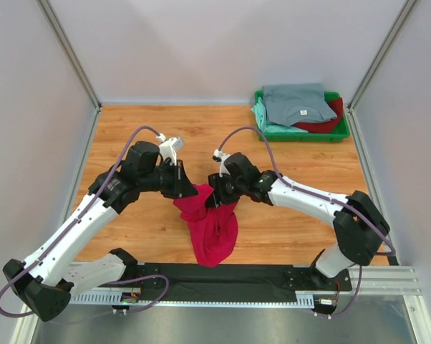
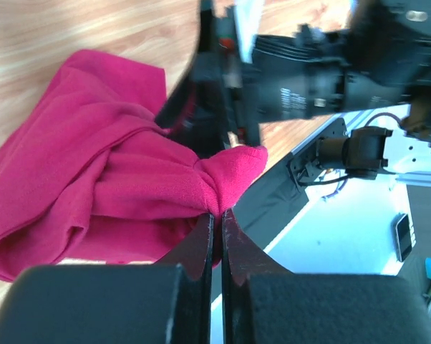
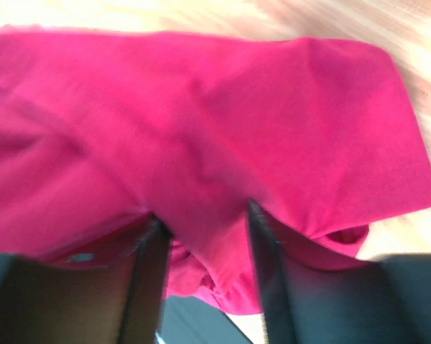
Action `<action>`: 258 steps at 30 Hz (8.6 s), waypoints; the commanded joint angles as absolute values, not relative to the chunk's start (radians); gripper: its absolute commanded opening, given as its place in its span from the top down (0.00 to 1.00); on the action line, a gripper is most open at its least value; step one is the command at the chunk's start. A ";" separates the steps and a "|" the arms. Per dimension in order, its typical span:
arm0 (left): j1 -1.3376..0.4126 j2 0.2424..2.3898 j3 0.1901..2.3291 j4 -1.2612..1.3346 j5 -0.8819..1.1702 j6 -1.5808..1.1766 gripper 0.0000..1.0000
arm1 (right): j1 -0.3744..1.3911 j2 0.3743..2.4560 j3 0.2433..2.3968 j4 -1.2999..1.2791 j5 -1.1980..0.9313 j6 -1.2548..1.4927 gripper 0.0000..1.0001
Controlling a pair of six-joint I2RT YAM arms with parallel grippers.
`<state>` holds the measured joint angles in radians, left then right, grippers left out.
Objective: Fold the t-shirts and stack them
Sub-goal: Flatten the tshirt out
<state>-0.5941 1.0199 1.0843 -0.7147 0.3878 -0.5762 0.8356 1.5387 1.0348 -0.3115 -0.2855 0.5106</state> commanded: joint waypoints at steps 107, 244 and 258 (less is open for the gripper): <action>-0.595 0.647 1.109 -1.008 0.290 -0.808 1.00 | 0.508 1.548 1.749 -0.940 -0.141 0.434 1.00; -0.233 1.601 0.814 -0.472 0.215 -0.654 0.45 | 0.265 1.534 1.012 -0.726 -0.216 0.558 0.52; -0.233 1.589 0.816 -0.468 0.232 -0.637 0.86 | 0.282 1.589 1.037 -0.778 -0.184 0.529 0.51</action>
<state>-0.2382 1.6039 0.8303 -0.4774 0.2703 -0.6636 0.2783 1.5631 1.0077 -0.7532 -0.2123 0.5491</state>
